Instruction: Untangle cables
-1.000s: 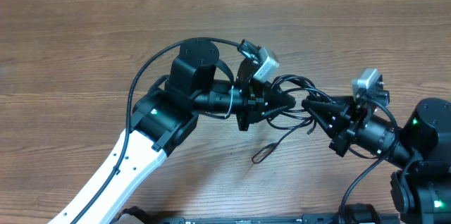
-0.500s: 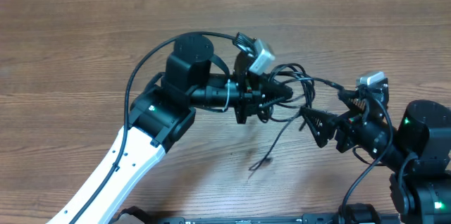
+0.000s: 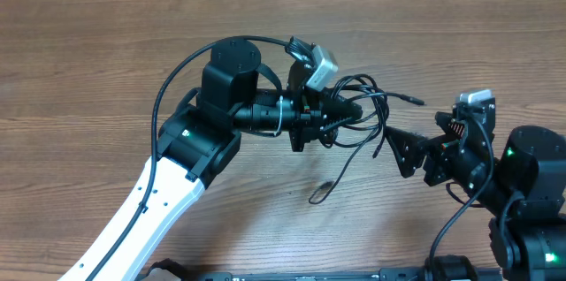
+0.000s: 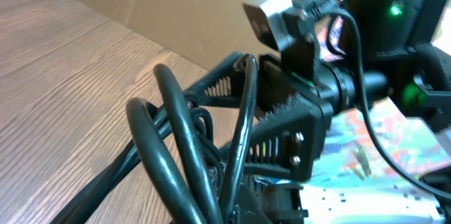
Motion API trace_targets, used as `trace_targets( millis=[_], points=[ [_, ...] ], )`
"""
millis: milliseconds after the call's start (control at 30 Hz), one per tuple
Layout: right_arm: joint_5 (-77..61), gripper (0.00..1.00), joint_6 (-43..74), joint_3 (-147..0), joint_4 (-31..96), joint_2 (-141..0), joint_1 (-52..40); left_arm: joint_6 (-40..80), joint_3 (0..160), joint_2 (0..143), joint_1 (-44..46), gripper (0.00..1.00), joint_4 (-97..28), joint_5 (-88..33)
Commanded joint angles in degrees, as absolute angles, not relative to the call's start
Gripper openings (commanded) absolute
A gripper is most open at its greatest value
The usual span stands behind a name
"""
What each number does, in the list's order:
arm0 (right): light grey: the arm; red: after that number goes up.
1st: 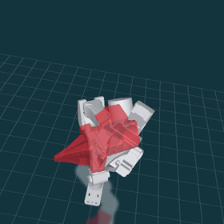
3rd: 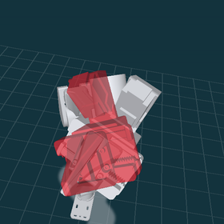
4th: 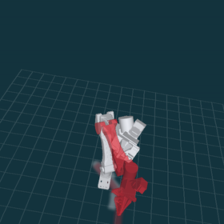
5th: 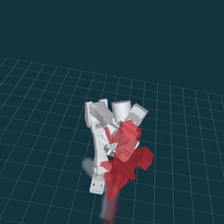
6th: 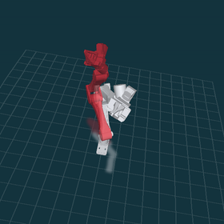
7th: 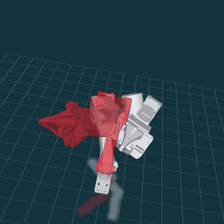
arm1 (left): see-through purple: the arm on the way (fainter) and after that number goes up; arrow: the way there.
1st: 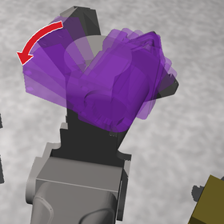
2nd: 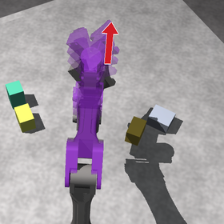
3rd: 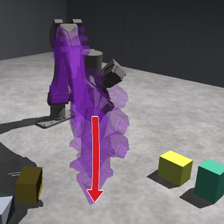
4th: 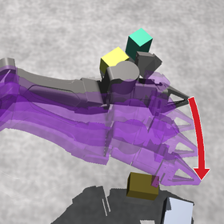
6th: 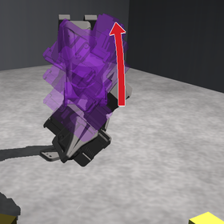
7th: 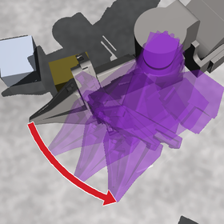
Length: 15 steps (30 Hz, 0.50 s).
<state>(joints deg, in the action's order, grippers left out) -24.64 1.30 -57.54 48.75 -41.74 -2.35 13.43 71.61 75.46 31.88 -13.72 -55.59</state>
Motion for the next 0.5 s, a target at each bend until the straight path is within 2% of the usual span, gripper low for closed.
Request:
trace_targets(
  millis=[0, 267, 467],
  points=[
    [-31.2, 0.96, 2.8, -59.2, 46.0, -41.4, -2.5, 9.0, 71.9, 75.5, 31.7, 0.04, -13.2, -58.8],
    [-41.8, 0.73, -0.4, -59.2, 42.4, -41.4, -2.5, 6.6, 71.9, 75.5, 31.7, 0.04, -13.2, -61.6],
    [-46.2, 0.70, -3.3, -59.2, 41.6, -41.4, -2.5, 6.5, 71.9, 75.5, 32.1, 0.04, -13.1, -61.8]
  ],
)
